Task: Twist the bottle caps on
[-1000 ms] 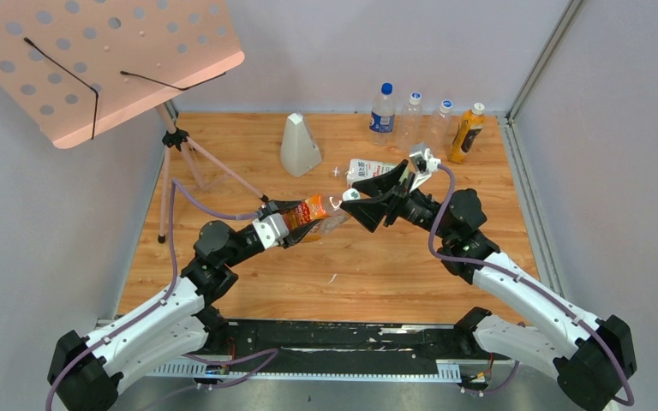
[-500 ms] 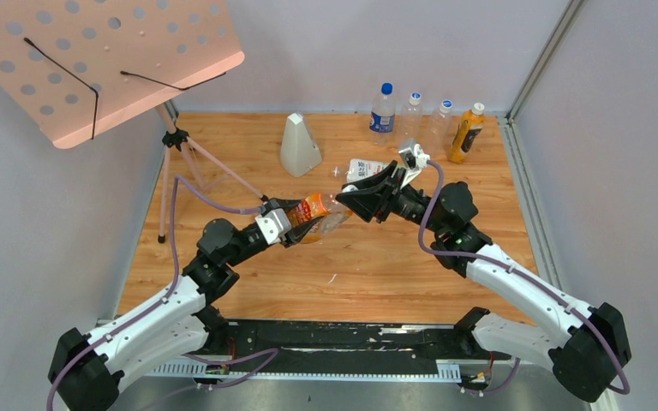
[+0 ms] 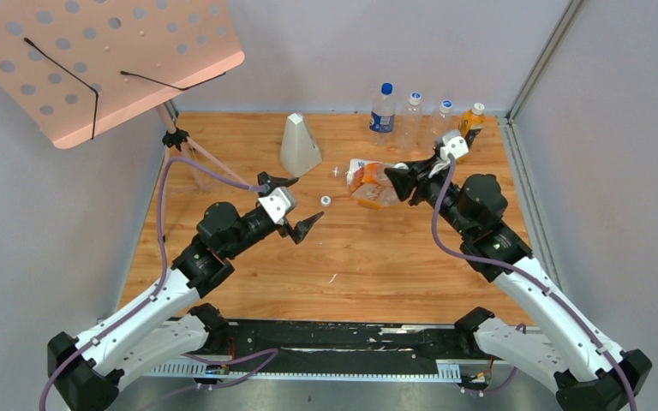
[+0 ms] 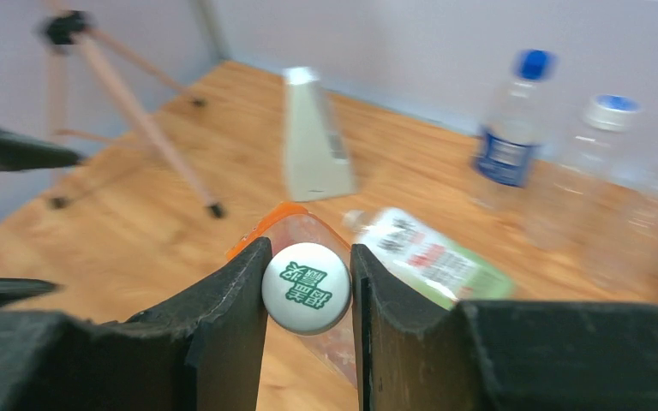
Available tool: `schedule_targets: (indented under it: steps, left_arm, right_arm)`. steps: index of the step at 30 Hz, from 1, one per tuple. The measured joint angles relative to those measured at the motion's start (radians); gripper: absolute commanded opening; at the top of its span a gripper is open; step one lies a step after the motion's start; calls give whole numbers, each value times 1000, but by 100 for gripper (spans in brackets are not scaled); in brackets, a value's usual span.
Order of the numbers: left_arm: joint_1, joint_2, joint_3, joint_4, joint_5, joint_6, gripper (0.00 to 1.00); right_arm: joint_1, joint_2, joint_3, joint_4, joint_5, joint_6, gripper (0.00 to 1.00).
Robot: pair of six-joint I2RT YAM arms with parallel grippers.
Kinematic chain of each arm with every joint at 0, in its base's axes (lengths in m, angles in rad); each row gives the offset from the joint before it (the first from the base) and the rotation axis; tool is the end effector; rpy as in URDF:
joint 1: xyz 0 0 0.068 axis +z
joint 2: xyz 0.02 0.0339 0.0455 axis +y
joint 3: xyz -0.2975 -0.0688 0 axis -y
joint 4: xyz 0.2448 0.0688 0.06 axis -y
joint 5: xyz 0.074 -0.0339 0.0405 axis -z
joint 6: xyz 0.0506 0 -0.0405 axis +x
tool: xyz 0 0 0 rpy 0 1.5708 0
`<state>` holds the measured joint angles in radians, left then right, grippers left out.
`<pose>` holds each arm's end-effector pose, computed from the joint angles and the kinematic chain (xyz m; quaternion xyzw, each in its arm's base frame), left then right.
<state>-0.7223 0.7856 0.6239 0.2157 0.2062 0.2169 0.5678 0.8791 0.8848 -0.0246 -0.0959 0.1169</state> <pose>0.1314 -0.1296 0.3504 0.3762 0.5762 -0.2491 0.6815 0.1652 0.1111 0.4017 -0.1921 0.6874 0.2671 0.6475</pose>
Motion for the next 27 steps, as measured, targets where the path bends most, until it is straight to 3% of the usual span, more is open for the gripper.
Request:
schedule_targets:
  steps: [7, 11, 15, 20, 27]
  left_arm:
    - [-1, 44, 195, -302, -278, -129, 100]
    - [-1, 44, 233, -405, -441, -268, 100]
    - [-1, -20, 235, -448, -447, -286, 100]
    - [-1, -122, 235, -452, -434, -246, 100]
    - [13, -169, 197, -438, -561, -211, 100]
  right_arm:
    - [-238, -24, -16, -99, 286, -120, 0]
    - [-469, -6, -62, -92, 333, -101, 1]
    - [-652, 58, -106, -43, 334, -56, 1]
    - [-742, 133, -172, 67, 293, -20, 4]
    - [-766, 218, -232, 190, 258, -6, 12]
